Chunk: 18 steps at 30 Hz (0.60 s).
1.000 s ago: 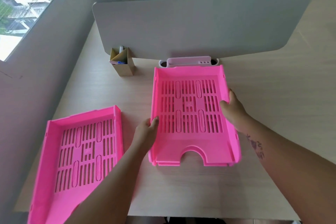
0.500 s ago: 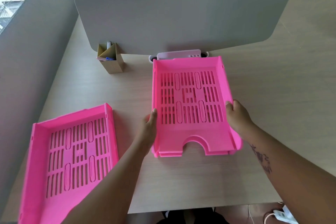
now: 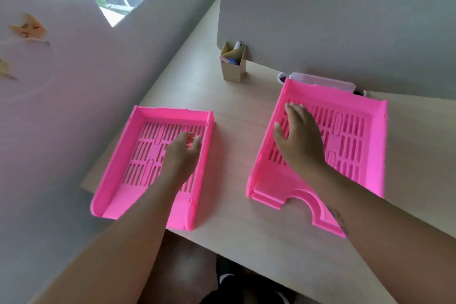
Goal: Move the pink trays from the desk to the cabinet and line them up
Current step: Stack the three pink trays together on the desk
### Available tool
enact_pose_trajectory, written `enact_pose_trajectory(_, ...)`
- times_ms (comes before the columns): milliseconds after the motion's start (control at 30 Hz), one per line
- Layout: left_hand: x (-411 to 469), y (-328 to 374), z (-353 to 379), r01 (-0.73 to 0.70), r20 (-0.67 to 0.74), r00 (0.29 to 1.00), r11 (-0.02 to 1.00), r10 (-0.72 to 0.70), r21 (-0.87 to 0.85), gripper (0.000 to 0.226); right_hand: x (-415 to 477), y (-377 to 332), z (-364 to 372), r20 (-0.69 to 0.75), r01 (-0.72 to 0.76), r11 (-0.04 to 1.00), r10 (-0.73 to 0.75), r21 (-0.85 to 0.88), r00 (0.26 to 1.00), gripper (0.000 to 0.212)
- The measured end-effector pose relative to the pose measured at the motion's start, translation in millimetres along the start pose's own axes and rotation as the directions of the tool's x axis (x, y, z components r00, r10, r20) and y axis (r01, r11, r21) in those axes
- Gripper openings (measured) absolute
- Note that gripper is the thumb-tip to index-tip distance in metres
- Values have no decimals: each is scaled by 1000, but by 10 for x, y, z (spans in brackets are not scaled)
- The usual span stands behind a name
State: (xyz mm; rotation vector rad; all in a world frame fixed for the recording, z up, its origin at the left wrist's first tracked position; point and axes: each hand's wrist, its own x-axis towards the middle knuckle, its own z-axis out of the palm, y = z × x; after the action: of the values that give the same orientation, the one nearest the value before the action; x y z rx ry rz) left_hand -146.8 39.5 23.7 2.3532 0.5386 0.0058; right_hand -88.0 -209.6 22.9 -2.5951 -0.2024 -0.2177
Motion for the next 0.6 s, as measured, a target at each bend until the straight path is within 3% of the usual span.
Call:
enact_pose_trajectory(133, -33, -560, -502, 100, -125, 988, 990, -87, 102, 37, -42, -816, 316, 83, 62, 984, -77, 167, 994, 53)
enact_pose_trajectory(267, 14, -1102, -939, 180, -179, 973, 965, -145, 193, 39, -193, -1356, 655, 180, -74, 961, 26, 266, 983, 55)
enact_pose_trajectory(467, 156, -1746, -1204, 280, -49, 960, 947, -275, 159, 50, -394, -1630, 1177, 421, -426, 890, 327, 164, 846, 70)
enact_pose_trajectory(600, 216, -1951, -1127, 285, 67, 954, 952, -294, 111, 39, -534, -1631, 1473, 502, -602, 784, 463, 152, 730, 57)
